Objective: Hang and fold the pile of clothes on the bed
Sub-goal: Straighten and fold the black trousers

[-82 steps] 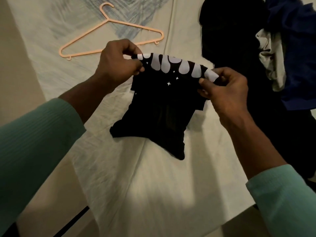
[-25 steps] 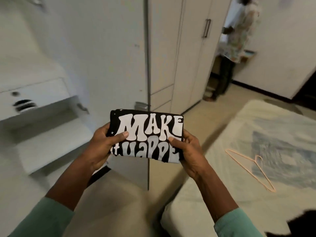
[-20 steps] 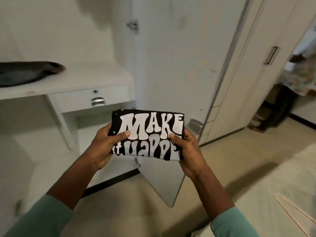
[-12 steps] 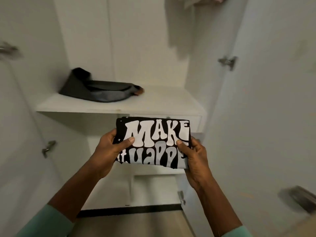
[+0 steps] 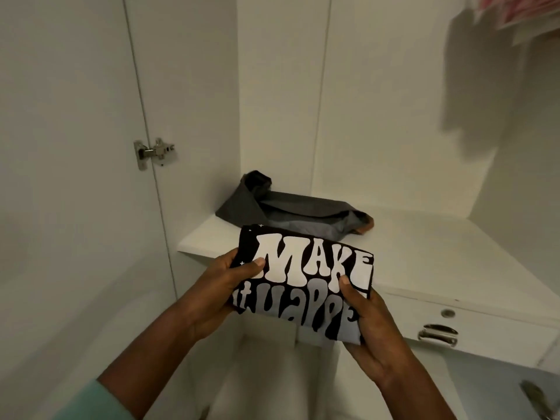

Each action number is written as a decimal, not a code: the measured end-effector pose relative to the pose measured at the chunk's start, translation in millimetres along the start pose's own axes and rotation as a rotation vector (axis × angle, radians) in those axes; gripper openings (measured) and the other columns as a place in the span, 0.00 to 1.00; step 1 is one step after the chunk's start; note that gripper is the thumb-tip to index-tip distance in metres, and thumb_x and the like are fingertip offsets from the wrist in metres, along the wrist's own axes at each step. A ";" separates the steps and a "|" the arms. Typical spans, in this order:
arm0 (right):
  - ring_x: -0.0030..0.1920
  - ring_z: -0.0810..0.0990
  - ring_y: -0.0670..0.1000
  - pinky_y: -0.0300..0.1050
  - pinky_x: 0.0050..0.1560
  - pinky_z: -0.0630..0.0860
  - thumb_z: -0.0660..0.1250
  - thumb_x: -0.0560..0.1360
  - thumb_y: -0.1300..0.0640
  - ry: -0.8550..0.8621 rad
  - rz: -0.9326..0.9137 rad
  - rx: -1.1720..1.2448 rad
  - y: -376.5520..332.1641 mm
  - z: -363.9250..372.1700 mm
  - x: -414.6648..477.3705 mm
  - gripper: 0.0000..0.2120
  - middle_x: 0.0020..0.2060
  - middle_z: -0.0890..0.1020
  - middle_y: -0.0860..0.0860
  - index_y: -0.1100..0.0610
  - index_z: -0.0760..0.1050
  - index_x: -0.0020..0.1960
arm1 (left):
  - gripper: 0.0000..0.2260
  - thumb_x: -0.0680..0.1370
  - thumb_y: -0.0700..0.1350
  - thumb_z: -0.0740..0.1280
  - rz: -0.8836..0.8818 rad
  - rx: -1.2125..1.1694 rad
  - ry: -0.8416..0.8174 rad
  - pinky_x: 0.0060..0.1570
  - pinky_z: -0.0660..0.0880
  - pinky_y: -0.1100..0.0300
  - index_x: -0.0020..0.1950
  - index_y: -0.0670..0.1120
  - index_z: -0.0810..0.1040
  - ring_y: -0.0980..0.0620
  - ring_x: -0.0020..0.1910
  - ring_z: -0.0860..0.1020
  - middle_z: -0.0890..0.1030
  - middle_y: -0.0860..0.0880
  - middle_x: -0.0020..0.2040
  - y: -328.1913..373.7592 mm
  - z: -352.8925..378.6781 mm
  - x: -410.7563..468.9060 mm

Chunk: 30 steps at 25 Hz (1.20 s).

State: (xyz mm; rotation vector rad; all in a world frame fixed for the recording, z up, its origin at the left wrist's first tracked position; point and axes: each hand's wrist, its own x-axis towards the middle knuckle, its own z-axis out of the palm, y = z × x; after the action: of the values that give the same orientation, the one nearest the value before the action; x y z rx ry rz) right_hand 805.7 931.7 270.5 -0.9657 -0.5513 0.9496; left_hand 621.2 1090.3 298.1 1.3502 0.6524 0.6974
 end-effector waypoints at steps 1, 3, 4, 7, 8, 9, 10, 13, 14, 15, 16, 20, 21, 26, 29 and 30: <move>0.60 0.85 0.58 0.51 0.49 0.85 0.63 0.83 0.56 0.007 0.000 0.016 -0.6 -2.4 20.8 0.17 0.61 0.85 0.56 0.54 0.76 0.71 | 0.15 0.82 0.46 0.68 -0.014 0.007 0.001 0.51 0.84 0.48 0.68 0.51 0.78 0.45 0.55 0.86 0.87 0.47 0.58 -1.4 -2.9 18.0; 0.60 0.85 0.58 0.51 0.49 0.85 0.62 0.83 0.55 0.020 0.008 0.035 -4.9 -9.9 63.1 0.17 0.61 0.85 0.56 0.53 0.76 0.71 | 0.15 0.81 0.47 0.69 -0.032 0.005 0.007 0.50 0.84 0.48 0.68 0.51 0.78 0.45 0.55 0.86 0.87 0.47 0.58 -4.1 -3.2 58.1; 0.59 0.86 0.58 0.51 0.48 0.85 0.62 0.83 0.55 0.016 0.013 0.046 -9.6 -13.8 82.3 0.17 0.61 0.85 0.56 0.54 0.77 0.70 | 0.15 0.81 0.46 0.69 -0.032 0.004 0.017 0.50 0.84 0.48 0.68 0.51 0.78 0.45 0.55 0.86 0.87 0.47 0.57 -5.5 -1.1 79.8; 0.58 0.86 0.59 0.53 0.50 0.86 0.62 0.81 0.57 -0.020 0.057 0.066 -33.3 -24.8 143.1 0.16 0.60 0.86 0.59 0.56 0.82 0.66 | 0.16 0.82 0.43 0.69 -0.025 0.003 0.054 0.54 0.84 0.46 0.69 0.51 0.78 0.43 0.58 0.85 0.86 0.46 0.59 -3.7 13.8 155.5; 0.57 0.86 0.60 0.55 0.52 0.85 0.63 0.81 0.59 -0.038 0.083 0.091 -42.9 -27.5 162.6 0.15 0.59 0.86 0.60 0.57 0.84 0.63 | 0.15 0.82 0.43 0.69 -0.021 0.007 0.047 0.55 0.84 0.45 0.69 0.51 0.78 0.44 0.59 0.85 0.86 0.46 0.59 1.2 20.6 179.0; 0.57 0.86 0.60 0.56 0.54 0.85 0.63 0.80 0.60 -0.054 0.106 0.119 -51.0 -30.7 181.4 0.15 0.59 0.86 0.60 0.57 0.86 0.60 | 0.15 0.82 0.42 0.68 -0.010 0.030 0.030 0.55 0.84 0.46 0.68 0.52 0.78 0.45 0.59 0.85 0.86 0.47 0.59 7.9 26.4 202.0; 0.57 0.87 0.60 0.57 0.54 0.84 0.63 0.80 0.61 -0.051 0.118 0.142 -59.2 -35.0 202.7 0.15 0.59 0.86 0.60 0.57 0.86 0.59 | 0.14 0.83 0.42 0.68 0.014 0.065 0.013 0.55 0.84 0.48 0.67 0.52 0.79 0.47 0.58 0.85 0.87 0.48 0.58 15.5 32.0 226.9; 0.55 0.87 0.58 0.57 0.49 0.86 0.67 0.78 0.63 0.045 0.112 0.184 -71.0 -45.2 262.2 0.17 0.58 0.86 0.59 0.53 0.82 0.65 | 0.09 0.83 0.45 0.69 0.137 0.279 0.040 0.51 0.83 0.60 0.62 0.51 0.80 0.51 0.54 0.85 0.86 0.47 0.55 29.9 27.7 294.9; 0.53 0.88 0.58 0.56 0.46 0.86 0.67 0.78 0.63 0.081 0.116 0.188 -71.6 -46.1 277.2 0.16 0.57 0.87 0.58 0.53 0.81 0.65 | 0.07 0.83 0.45 0.69 0.186 0.389 0.097 0.51 0.82 0.62 0.61 0.50 0.80 0.50 0.53 0.85 0.86 0.46 0.54 31.8 20.6 315.8; 0.52 0.88 0.58 0.55 0.43 0.87 0.67 0.80 0.63 0.093 0.138 0.186 -68.8 -47.7 292.8 0.14 0.56 0.87 0.58 0.54 0.81 0.64 | 0.06 0.83 0.45 0.68 0.246 0.511 0.151 0.52 0.81 0.61 0.60 0.49 0.80 0.50 0.52 0.84 0.84 0.46 0.52 33.0 11.7 338.5; 0.50 0.88 0.58 0.53 0.40 0.87 0.66 0.81 0.62 0.092 0.175 0.180 -64.7 -47.4 306.6 0.13 0.54 0.87 0.58 0.55 0.81 0.64 | 0.06 0.83 0.43 0.68 0.309 0.647 0.170 0.53 0.79 0.61 0.59 0.49 0.79 0.53 0.51 0.82 0.83 0.48 0.52 34.2 2.6 361.2; 0.41 0.89 0.57 0.53 0.38 0.86 0.63 0.83 0.60 0.107 0.255 0.125 -44.4 -34.7 339.9 0.08 0.47 0.89 0.58 0.57 0.80 0.58 | 0.21 0.81 0.46 0.69 0.418 1.784 -0.036 0.69 0.69 0.44 0.73 0.49 0.70 0.44 0.70 0.72 0.72 0.45 0.71 41.9 -24.0 447.0; 0.42 0.89 0.58 0.53 0.39 0.86 0.63 0.83 0.59 0.121 0.270 0.118 -40.2 -30.1 345.6 0.08 0.47 0.89 0.58 0.57 0.80 0.57 | 0.25 0.82 0.48 0.69 0.426 2.093 -0.108 0.75 0.61 0.36 0.78 0.49 0.66 0.40 0.76 0.65 0.67 0.43 0.77 40.7 -27.4 466.2; 0.48 0.87 0.61 0.54 0.45 0.85 0.65 0.83 0.57 0.183 0.352 0.119 -27.5 -11.9 374.0 0.11 0.49 0.88 0.62 0.62 0.82 0.58 | 0.23 0.81 0.45 0.70 0.496 2.520 -0.303 0.77 0.44 0.28 0.76 0.52 0.70 0.41 0.80 0.60 0.66 0.45 0.79 23.7 -48.8 535.9; 0.56 0.84 0.63 0.57 0.57 0.80 0.64 0.83 0.56 0.168 0.345 0.099 -21.8 -0.4 392.8 0.14 0.54 0.86 0.63 0.64 0.82 0.60 | 0.13 0.83 0.41 0.66 0.486 2.501 -0.319 0.77 0.44 0.29 0.67 0.49 0.78 0.43 0.72 0.73 0.78 0.47 0.67 20.6 -59.4 564.1; 0.56 0.84 0.63 0.57 0.58 0.80 0.64 0.83 0.56 0.164 0.335 0.091 -19.1 3.4 399.8 0.14 0.54 0.86 0.63 0.63 0.82 0.61 | 0.10 0.83 0.41 0.65 0.488 2.436 -0.280 0.77 0.46 0.30 0.64 0.48 0.79 0.44 0.68 0.76 0.81 0.48 0.63 22.0 -62.6 572.9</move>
State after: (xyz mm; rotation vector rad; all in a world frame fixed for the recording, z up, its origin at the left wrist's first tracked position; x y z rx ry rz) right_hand 1010.0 1275.5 285.8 -1.0618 -0.2084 1.1705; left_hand 937.7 1572.4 301.4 3.7827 0.8182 -0.4565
